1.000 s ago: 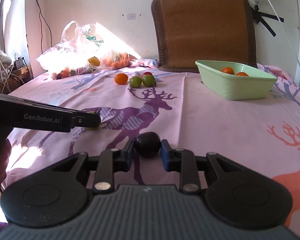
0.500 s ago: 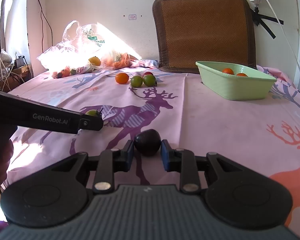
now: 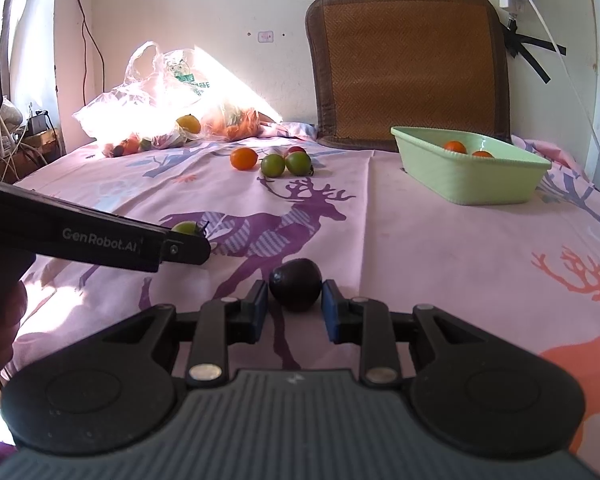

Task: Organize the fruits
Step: 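Hold the green tomato in the left gripper and dark tomato in the right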

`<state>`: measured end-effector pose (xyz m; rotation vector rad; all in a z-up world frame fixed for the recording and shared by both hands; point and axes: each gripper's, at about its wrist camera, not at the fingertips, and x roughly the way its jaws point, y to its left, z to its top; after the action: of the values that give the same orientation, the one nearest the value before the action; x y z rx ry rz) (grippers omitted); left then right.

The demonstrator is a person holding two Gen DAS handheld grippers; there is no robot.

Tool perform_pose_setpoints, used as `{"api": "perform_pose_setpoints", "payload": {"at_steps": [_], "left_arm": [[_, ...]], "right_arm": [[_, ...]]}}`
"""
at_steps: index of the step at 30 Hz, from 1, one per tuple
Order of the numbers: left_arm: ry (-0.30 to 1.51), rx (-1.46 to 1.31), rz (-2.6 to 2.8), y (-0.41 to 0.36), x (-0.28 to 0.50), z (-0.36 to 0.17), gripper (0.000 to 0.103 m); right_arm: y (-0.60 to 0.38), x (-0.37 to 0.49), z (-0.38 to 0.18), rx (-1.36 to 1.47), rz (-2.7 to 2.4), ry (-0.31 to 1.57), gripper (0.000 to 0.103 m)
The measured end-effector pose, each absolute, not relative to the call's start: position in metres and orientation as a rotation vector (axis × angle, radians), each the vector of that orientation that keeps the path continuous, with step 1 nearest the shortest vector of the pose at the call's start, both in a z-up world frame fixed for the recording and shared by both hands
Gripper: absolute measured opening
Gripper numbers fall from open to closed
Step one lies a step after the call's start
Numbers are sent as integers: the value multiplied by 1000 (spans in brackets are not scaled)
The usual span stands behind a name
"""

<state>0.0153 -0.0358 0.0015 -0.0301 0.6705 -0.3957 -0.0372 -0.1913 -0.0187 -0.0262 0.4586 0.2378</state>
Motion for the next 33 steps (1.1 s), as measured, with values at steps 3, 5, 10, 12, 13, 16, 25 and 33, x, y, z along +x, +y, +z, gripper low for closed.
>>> {"api": "perform_pose_setpoints", "payload": {"at_steps": [3,5,10,12,13,16,25,33], "left_arm": [[668,-34,-399,-34,14,2,47],[665,-34,-400,-33,14,1,47],[663,-48,-399,-28,14,2,48],[662,-50,-397,-28,15,2,48],[662,-50,-398,-28,15,2,48],[661,-45,-406,-30,15,2,48],[653,-23,-433,-35,14,2,48],[650,-5,-433,-38,15,1,48]], "right_arm": [[-191,-37,-19,-24,239,457,32],[-191,-37,-19,-25,239,457,33],[-189,-38,-17,-28,240,444,45],[-188,-39,-17,-35,241,437,45],[-187,-39,-17,-36,240,435,45],[-187,-38,-17,-36,236,434,45],[-187,-37,-17,-28,229,436,45],[-189,-36,-19,-19,226,432,45]]}}
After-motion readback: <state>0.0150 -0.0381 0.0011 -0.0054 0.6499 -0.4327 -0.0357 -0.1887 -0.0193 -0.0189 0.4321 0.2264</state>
